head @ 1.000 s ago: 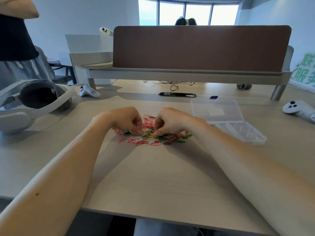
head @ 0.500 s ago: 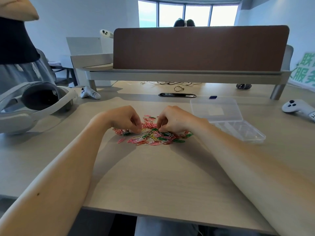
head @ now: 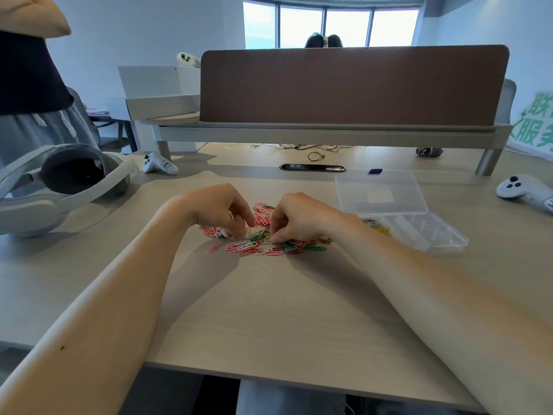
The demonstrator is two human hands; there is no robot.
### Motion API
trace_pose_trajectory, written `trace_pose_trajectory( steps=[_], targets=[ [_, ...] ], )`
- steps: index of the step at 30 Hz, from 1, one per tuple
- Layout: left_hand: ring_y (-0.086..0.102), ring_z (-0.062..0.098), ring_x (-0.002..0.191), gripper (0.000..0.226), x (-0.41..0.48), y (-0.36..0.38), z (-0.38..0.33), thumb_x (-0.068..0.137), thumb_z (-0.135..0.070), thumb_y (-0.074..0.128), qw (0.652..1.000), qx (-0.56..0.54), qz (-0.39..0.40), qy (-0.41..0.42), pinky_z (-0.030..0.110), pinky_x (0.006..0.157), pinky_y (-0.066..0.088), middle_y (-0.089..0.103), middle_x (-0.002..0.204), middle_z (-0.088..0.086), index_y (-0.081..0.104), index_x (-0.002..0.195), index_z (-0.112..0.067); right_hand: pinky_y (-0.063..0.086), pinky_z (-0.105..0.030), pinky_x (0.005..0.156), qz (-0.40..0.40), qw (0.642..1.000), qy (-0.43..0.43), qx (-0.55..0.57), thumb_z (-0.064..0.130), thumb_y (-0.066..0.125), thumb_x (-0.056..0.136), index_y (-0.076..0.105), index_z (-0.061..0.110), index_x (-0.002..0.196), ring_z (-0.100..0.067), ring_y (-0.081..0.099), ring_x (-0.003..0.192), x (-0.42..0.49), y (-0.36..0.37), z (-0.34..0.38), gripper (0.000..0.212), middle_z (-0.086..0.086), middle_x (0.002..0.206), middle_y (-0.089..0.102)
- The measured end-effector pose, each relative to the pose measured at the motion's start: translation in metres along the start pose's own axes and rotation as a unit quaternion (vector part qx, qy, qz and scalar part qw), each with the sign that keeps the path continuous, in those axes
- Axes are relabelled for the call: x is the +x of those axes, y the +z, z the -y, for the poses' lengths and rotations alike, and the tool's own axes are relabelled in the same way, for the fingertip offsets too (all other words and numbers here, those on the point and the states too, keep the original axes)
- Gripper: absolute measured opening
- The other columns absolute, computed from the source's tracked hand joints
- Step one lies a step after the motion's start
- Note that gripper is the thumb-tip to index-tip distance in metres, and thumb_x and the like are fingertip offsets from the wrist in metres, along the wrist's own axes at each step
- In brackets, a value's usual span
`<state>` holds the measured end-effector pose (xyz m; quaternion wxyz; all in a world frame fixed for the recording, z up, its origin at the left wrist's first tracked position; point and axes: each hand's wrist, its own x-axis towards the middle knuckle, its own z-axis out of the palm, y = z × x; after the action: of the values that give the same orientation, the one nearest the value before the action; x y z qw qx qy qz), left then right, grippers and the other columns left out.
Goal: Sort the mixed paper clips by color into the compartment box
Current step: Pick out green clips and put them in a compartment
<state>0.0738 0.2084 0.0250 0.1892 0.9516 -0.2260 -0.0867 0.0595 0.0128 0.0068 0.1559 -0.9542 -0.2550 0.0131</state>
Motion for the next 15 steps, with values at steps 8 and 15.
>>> trace_pose_trajectory(
  steps=[8,15],
  targets=[
    [0.072,0.016,0.068,0.011,-0.003,-0.002,0.006,0.082,-0.007,0.072,0.998,-0.05,0.005,-0.037,0.02,0.067,0.057,0.074,0.079,0.001,0.074,0.089,-0.015,0.045,-0.019,0.07,-0.032,0.999,-0.011,0.037,0.018,0.071,0.086,0.075,0.016,0.101,-0.009,0.059,0.084,-0.001,0.001,-0.002,0.016,0.005,0.089,0.067],
    [0.067,0.01,0.062,0.008,-0.005,0.001,0.005,0.078,-0.013,0.077,0.998,-0.02,0.048,-0.046,0.019,0.061,0.052,0.071,0.068,-0.006,0.073,0.078,-0.02,0.04,-0.014,0.063,-0.04,0.997,-0.039,0.059,0.019,0.067,0.087,0.076,0.014,0.099,-0.008,0.058,0.08,0.002,0.007,0.008,0.016,0.005,0.087,0.067]
  ],
)
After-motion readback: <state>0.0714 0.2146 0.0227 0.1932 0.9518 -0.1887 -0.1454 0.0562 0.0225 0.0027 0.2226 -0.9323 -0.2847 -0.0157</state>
